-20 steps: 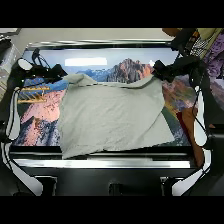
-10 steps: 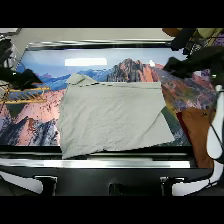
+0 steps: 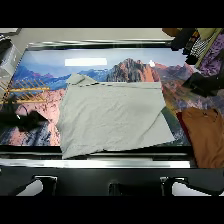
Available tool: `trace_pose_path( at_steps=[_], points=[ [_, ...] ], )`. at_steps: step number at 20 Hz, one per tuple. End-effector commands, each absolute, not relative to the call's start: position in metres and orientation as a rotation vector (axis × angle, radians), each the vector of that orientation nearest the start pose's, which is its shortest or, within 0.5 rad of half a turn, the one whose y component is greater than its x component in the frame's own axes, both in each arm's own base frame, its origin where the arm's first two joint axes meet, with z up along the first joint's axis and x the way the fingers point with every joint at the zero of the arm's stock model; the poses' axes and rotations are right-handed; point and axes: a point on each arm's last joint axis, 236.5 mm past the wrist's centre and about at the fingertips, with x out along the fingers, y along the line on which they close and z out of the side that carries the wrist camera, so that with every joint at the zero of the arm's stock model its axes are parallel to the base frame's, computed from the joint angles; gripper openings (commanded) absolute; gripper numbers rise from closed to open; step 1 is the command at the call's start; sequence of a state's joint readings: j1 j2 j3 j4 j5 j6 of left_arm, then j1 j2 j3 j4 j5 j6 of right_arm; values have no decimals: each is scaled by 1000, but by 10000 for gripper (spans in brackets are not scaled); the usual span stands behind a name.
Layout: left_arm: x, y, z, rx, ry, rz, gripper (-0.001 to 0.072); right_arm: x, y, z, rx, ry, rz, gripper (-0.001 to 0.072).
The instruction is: Fold the clothes and pants, and hang the long-sleeved shirts on hangers.
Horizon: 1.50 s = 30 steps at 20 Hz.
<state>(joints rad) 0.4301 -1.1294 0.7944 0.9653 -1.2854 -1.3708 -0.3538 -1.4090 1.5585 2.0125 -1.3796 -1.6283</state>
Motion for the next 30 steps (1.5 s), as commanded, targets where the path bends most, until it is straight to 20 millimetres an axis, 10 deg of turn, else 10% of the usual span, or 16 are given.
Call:
trace_pose_path(
  at_steps=[1,19,23,25,27,30],
  points=[
    [219,-63,-75,-827,1395,-201,468,406,-39,104,525,1199,95,539],
    [187,-90,-97,-840,1494,-167,463,393,-31,134,518,1149,106,537],
    [194,-96,-102,-785,1471,-167,324,394,-31,134,517,1148,106,533],
    [194,-97,-102,-786,1471,-167,20,391,-30,133,517,1160,109,433],
    [195,-97,-102,-786,1471,-166,19,398,-31,136,554,1129,89,334],
    [194,-97,-102,-786,1471,-166,19,401,-24,142,557,1110,135,372]
  ],
)
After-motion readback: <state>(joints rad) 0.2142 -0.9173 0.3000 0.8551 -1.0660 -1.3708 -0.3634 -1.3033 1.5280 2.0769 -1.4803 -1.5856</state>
